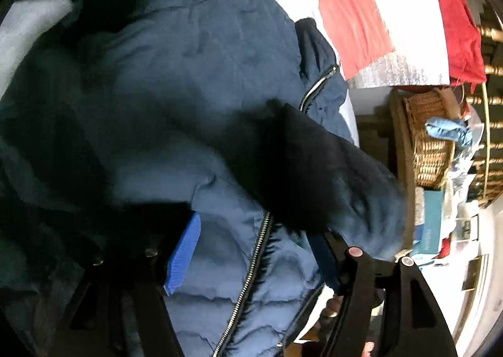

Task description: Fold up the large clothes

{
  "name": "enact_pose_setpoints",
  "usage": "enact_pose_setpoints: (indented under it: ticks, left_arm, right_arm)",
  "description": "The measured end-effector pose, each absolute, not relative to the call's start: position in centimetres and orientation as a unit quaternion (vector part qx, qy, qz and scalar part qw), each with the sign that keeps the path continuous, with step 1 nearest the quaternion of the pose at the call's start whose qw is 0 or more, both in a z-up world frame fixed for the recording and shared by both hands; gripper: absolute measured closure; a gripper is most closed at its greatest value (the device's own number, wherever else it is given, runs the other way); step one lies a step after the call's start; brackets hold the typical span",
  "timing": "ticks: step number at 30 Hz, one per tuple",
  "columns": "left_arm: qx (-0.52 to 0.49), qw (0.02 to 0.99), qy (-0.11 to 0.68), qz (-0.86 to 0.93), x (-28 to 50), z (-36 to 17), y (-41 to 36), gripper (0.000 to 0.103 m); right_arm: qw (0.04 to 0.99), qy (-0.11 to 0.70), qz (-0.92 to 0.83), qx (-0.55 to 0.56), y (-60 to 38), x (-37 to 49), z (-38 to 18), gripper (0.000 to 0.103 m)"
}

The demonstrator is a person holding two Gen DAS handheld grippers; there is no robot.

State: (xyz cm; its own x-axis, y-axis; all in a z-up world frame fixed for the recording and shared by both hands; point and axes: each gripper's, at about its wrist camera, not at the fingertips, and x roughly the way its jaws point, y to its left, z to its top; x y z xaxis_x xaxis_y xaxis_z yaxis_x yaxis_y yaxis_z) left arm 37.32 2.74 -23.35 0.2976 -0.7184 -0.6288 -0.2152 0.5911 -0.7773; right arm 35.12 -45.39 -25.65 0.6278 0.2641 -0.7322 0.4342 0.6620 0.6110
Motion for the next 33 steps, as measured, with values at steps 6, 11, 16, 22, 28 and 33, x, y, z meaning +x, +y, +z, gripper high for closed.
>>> enact_pose_setpoints:
  ticks: [6, 11, 16, 22, 28, 33]
  left_arm:
    - [-0.409, 0.718, 0.534, -0.180, 36.7, -21.0, 4.3, 0.025]
    - [-0.268, 0.841, 0.454, -0.124, 35.4, -16.0, 2.1, 0.024]
    - [-0.145, 0.896, 0.394, -0.146, 33.7, -13.7, -4.3, 0.021]
    - [-0.080, 0.882, 0.429, -0.176, 33.6, -15.5, -10.7, 0.021]
    - [0.038, 0.908, 0.394, -0.137, 31.9, -16.2, -14.9, 0.021]
    - [0.047, 0.897, 0.429, -0.096, 33.2, -18.5, -14.4, 0.021]
  right_arm:
    - [0.804, 0.429, -0.053, 0.408, -45.5, 35.1, -25.6, 0.066]
    - [0.804, 0.428, -0.053, 0.409, -45.6, 34.8, -25.6, 0.066]
    - [0.804, 0.429, -0.052, 0.409, -45.6, 34.6, -25.6, 0.066]
    - [0.800, 0.431, -0.050, 0.414, -45.8, 34.4, -25.5, 0.066]
    - [0.799, 0.434, -0.049, 0.414, -45.9, 34.5, -25.4, 0.066]
    - [0.799, 0.433, -0.050, 0.413, -45.8, 34.5, -25.3, 0.066]
